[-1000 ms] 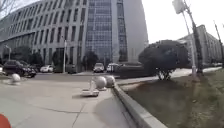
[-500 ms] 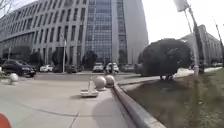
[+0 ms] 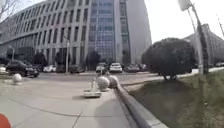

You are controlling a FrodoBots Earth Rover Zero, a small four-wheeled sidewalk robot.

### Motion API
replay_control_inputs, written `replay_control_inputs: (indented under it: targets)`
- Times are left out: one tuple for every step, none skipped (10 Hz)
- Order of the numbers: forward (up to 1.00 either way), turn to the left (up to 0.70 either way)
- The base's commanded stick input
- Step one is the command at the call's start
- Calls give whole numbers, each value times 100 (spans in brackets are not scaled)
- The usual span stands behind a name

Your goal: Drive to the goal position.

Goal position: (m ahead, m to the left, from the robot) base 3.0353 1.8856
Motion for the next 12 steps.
replay_control_inputs:
  targets:
    - [0, 70]
    - [0, 70]
    - [0, 70]
    - [0, 70]
    - [0, 70]
    - [0, 70]
    - [0, 70]
    - [0, 70]
    - [0, 70]
    - [0, 70]
    - [0, 70]
    - [0, 70]
